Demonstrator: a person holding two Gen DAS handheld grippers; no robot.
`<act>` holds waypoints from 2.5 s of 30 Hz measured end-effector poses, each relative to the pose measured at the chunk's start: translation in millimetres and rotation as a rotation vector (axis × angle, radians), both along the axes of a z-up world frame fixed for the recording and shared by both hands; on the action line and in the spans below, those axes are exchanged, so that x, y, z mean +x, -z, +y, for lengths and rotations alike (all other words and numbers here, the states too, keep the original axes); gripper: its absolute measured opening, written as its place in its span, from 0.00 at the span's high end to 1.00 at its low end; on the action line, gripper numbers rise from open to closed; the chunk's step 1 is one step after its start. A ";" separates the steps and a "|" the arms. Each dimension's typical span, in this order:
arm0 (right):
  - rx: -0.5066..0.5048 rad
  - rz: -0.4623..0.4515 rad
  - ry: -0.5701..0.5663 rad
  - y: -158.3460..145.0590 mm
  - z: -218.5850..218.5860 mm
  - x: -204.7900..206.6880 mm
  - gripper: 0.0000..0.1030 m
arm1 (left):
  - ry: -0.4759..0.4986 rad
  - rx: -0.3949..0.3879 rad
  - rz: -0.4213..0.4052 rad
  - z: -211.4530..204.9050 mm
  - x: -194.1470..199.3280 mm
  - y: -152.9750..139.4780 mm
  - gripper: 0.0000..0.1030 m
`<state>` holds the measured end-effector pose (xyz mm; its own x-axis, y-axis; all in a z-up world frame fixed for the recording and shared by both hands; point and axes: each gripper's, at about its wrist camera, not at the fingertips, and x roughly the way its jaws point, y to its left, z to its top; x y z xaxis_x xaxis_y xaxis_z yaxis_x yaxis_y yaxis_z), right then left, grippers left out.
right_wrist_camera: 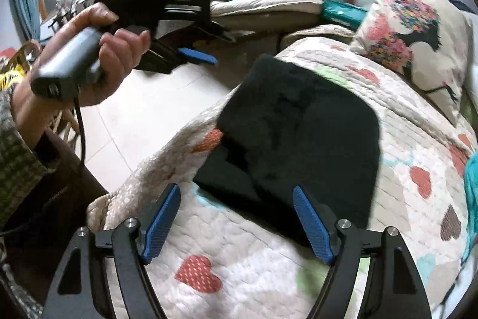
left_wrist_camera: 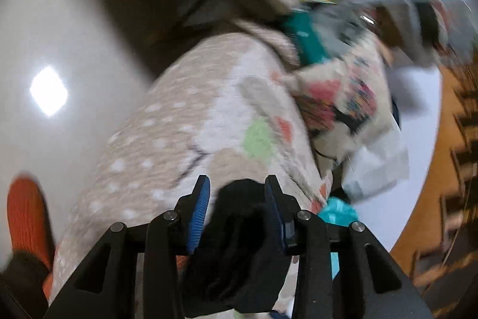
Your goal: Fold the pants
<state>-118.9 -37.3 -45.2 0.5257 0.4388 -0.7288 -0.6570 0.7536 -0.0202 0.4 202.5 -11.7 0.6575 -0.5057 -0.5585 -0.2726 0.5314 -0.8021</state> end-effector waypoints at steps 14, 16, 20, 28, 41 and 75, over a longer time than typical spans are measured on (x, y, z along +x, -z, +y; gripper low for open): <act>0.183 0.144 0.182 18.8 -36.2 56.8 0.20 | 0.176 -0.001 0.090 -68.9 27.5 42.6 0.58; 0.145 0.126 0.172 23.0 -32.1 54.3 0.20 | 0.169 -0.043 0.096 -65.9 26.6 46.2 0.58; 0.071 0.093 0.146 21.2 -25.0 48.4 0.19 | 0.181 -0.006 0.075 -67.0 21.4 34.8 0.58; 0.136 0.063 0.206 -11.4 -71.1 56.7 0.19 | -0.021 0.623 0.005 -88.9 -39.0 -19.2 0.53; 0.254 0.133 0.402 16.8 -128.9 74.0 0.19 | 0.016 0.758 0.016 -131.0 -55.0 -0.5 0.43; 0.259 0.092 0.397 18.7 -118.7 71.6 0.19 | 0.077 0.909 -0.032 -158.5 -57.0 -15.7 0.43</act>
